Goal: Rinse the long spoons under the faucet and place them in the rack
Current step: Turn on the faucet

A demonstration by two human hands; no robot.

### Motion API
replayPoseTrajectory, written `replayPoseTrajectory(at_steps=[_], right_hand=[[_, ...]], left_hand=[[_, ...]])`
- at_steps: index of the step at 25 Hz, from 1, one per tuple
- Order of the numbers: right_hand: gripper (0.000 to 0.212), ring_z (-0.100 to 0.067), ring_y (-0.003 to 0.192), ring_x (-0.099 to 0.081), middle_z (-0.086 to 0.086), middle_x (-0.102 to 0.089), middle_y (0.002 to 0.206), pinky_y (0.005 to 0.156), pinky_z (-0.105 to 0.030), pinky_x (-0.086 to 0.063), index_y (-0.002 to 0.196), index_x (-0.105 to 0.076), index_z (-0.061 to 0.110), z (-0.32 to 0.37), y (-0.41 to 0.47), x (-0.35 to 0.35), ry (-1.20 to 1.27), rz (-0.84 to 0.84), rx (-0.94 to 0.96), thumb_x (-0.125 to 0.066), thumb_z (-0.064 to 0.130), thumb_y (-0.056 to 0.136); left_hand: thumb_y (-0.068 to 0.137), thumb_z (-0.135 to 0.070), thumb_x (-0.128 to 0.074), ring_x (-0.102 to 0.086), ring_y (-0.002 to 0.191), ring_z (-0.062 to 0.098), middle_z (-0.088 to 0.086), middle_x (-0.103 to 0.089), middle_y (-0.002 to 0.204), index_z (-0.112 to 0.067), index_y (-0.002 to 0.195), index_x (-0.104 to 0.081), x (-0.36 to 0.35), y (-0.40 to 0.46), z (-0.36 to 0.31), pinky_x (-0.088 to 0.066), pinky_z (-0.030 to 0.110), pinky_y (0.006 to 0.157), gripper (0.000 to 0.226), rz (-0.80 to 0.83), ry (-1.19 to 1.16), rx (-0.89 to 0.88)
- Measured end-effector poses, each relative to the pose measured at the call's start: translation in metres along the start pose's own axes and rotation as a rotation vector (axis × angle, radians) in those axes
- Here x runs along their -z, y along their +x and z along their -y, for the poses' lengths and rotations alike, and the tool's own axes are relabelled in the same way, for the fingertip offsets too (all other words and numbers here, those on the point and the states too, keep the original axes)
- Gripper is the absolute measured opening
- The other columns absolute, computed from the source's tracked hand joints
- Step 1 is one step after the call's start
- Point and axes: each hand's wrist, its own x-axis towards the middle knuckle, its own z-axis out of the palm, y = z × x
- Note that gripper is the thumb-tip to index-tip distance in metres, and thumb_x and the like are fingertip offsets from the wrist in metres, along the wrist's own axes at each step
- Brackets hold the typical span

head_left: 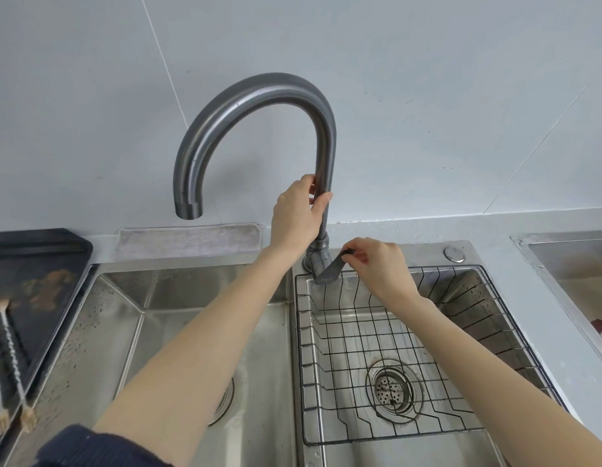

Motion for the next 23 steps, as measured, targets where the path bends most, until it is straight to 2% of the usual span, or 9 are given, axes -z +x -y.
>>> replayPoseTrajectory(at_steps=[6, 11, 15, 23], right_hand=[[0.015, -0.027, 0.085, -0.068, -0.014, -0.074, 0.089, 0.082, -0.039, -0.055, 0.094, -0.072, 0.009, 0.0, -0.002, 0.001, -0.027, -0.01, 0.022, -0.061, 0.011, 0.084], [0.014, -0.025, 0.08, -0.069, -0.013, -0.075, 0.086, 0.078, -0.03, -0.054, 0.093, -0.074, 0.01, -0.003, -0.008, -0.002, -0.029, -0.031, 0.043, -0.064, 0.011, 0.083], [0.013, -0.027, 0.075, -0.068, -0.012, -0.075, 0.082, 0.075, -0.036, -0.055, 0.091, -0.074, 0.01, -0.004, -0.008, -0.003, -0.045, -0.039, 0.092, -0.065, 0.011, 0.082], [0.011, -0.028, 0.072, -0.068, -0.011, -0.075, 0.078, 0.072, -0.04, -0.056, 0.088, -0.075, 0.011, -0.006, -0.01, -0.004, -0.055, -0.068, 0.127, -0.066, 0.011, 0.081]], left_hand=[[0.093, -0.027, -0.051, -0.063, 0.102, 0.028, 0.011, -0.065, 0.115, -0.006, 0.119, -0.054, -0.004, 0.0, 0.002, -0.048, 0.039, 0.089, 0.034, -0.009, 0.043, -0.008], [0.092, -0.028, -0.051, -0.063, 0.104, 0.029, 0.011, -0.065, 0.116, -0.007, 0.121, -0.054, -0.005, 0.002, 0.004, -0.048, 0.039, 0.089, 0.035, -0.014, 0.064, 0.001], [0.092, -0.028, -0.051, -0.063, 0.103, 0.029, 0.011, -0.065, 0.116, -0.007, 0.122, -0.053, -0.005, 0.001, 0.003, -0.049, 0.04, 0.09, 0.036, -0.003, 0.08, -0.001], [0.092, -0.027, -0.052, -0.062, 0.103, 0.029, 0.012, -0.065, 0.115, -0.007, 0.123, -0.052, -0.005, 0.0, 0.002, -0.049, 0.04, 0.089, 0.037, -0.005, 0.083, 0.003]])
